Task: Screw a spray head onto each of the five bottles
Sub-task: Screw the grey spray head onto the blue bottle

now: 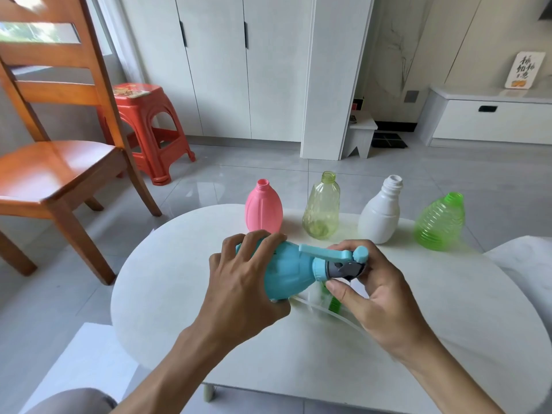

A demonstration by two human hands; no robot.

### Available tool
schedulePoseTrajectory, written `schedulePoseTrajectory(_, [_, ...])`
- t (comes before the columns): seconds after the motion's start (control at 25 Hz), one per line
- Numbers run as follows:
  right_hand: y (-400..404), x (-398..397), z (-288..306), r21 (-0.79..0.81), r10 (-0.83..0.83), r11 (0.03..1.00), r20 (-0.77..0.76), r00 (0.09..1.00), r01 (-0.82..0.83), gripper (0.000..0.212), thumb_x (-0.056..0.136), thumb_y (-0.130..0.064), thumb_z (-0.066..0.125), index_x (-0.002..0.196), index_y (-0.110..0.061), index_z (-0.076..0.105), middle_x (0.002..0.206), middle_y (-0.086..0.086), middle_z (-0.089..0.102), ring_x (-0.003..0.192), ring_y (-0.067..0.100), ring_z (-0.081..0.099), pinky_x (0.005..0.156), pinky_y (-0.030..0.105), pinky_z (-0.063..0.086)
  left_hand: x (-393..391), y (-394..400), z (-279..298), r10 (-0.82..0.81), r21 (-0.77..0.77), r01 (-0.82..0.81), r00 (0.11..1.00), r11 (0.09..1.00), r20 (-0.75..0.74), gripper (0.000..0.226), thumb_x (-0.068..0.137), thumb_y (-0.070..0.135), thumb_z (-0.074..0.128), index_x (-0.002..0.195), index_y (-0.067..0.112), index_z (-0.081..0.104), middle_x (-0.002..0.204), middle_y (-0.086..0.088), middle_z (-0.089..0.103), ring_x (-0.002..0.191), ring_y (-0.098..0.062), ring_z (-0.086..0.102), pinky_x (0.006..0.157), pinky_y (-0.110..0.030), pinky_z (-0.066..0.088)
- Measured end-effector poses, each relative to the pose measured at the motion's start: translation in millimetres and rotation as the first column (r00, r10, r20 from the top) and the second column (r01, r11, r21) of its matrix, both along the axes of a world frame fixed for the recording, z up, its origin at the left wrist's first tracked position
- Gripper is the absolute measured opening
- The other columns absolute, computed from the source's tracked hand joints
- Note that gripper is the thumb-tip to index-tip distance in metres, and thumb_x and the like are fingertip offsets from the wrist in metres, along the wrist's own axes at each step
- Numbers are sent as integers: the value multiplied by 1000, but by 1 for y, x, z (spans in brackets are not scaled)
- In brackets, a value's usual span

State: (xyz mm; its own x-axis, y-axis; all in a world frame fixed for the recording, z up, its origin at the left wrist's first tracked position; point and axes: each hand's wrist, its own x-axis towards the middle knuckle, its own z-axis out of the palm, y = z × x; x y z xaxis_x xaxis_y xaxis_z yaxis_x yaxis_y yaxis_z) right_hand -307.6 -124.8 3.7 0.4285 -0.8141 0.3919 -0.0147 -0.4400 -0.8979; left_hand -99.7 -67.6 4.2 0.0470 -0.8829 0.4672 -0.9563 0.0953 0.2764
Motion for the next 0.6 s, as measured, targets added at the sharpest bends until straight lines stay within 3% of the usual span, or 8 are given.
schedulePoseTrajectory(0.16, [3,4,6,154,-63,987,151,987,39,38,70,-27,80,103,-34,61,92,-4,74,87,10,70,79,23,55,-5,1,-1,-2,-19,2,1000,1000,-8,88,51,38,80,134,27,52,131,5,56,113,-31,49,77,-43,47])
schedulePoseTrajectory(0.24, [4,5,7,210,-148,972,193,970,106,51,68,-30,82,111,-44,57,89,5,71,82,15,69,77,26,55,-8,2,-2,-7,-22,7,1000,1000,19,87,52,40,78,134,27,51,132,4,56,114,-32,49,78,-42,45])
schedulePoseTrajectory(0.32, [4,6,2,228,-223,954,115,968,193,73,69,-35,82,126,-55,41,96,12,71,89,25,70,84,35,56,-10,1,-4,-2,-23,3,999,1000,50,87,52,39,78,133,27,51,132,3,56,114,-33,49,78,-42,45])
schedulePoseTrajectory(0.4, [6,9,-1,203,-228,953,-13,974,226,86,73,-45,79,139,-56,24,114,7,69,105,19,67,94,34,51,-10,0,-3,10,-27,-9,998,1000,60,87,51,38,79,133,27,50,132,3,56,114,-34,49,77,-43,45])
schedulePoseTrajectory(0.44, [6,9,-1,117,-246,958,-127,961,261,93,72,-55,75,144,-53,16,133,2,60,120,13,58,100,30,45,-9,0,-3,16,-30,-14,998,999,66,88,51,38,79,133,27,50,132,2,56,114,-34,49,77,-44,45])
schedulePoseTrajectory(0.52, [4,5,-1,-236,-359,928,-371,856,287,108,66,-66,69,153,-39,9,161,-3,24,146,11,26,110,30,28,-5,-1,-2,21,-30,-18,997,999,79,89,51,38,80,134,27,50,132,2,56,114,-33,49,77,-44,46])
schedulePoseTrajectory(0.56, [1,1,-2,-410,-410,883,-440,799,227,110,65,-64,69,154,-31,13,165,0,15,151,17,16,113,37,24,-4,-1,-1,20,-27,-17,997,999,77,89,51,37,81,133,27,51,132,2,56,114,-33,48,77,-45,46])
schedulePoseTrajectory(0.6, [-2,-3,-2,-530,-441,835,-477,760,151,105,67,-58,72,153,-25,23,164,3,18,152,23,15,115,44,23,-2,-1,0,14,-24,-13,998,1000,68,88,51,37,81,133,27,51,132,2,56,114,-33,48,77,-45,46])
